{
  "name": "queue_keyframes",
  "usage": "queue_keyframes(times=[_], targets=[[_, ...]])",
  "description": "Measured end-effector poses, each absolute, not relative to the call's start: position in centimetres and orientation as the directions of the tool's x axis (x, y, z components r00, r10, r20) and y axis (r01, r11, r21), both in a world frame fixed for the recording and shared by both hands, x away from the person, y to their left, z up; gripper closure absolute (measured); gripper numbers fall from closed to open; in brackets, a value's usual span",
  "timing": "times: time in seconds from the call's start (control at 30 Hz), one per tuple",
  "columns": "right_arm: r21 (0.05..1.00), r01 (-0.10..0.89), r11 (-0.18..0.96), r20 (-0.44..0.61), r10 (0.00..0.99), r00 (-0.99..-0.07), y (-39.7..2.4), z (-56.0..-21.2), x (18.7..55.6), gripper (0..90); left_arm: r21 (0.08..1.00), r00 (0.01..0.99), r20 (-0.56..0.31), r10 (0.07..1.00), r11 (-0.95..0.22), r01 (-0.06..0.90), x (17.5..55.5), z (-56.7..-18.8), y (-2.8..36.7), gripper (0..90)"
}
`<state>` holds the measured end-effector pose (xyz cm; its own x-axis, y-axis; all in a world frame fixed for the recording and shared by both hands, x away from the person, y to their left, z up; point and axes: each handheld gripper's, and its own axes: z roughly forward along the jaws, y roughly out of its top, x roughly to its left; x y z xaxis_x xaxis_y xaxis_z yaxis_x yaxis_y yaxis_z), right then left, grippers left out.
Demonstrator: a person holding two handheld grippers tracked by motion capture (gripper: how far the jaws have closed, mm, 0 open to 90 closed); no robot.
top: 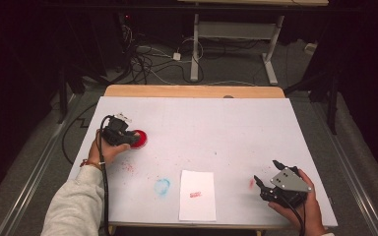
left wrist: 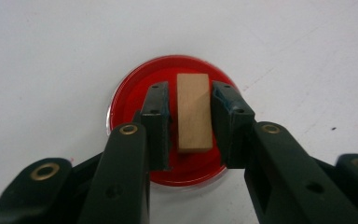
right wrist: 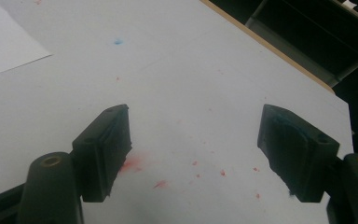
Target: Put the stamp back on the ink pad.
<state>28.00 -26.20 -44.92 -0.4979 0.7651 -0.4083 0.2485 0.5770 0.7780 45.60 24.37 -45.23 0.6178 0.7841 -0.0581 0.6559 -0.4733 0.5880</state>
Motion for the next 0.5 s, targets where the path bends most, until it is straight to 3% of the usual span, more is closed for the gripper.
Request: queue_keyframes(times=[0.5], targets=[[0.783, 0.23, 0.578, -0.42, 0.764, -0.49, -26.2, -44.6, 27.8, 25.8, 0.707, 0.608, 0.014, 0.794, -0.438, 0.555, 44.1, -43.2, 24.2, 46.8]])
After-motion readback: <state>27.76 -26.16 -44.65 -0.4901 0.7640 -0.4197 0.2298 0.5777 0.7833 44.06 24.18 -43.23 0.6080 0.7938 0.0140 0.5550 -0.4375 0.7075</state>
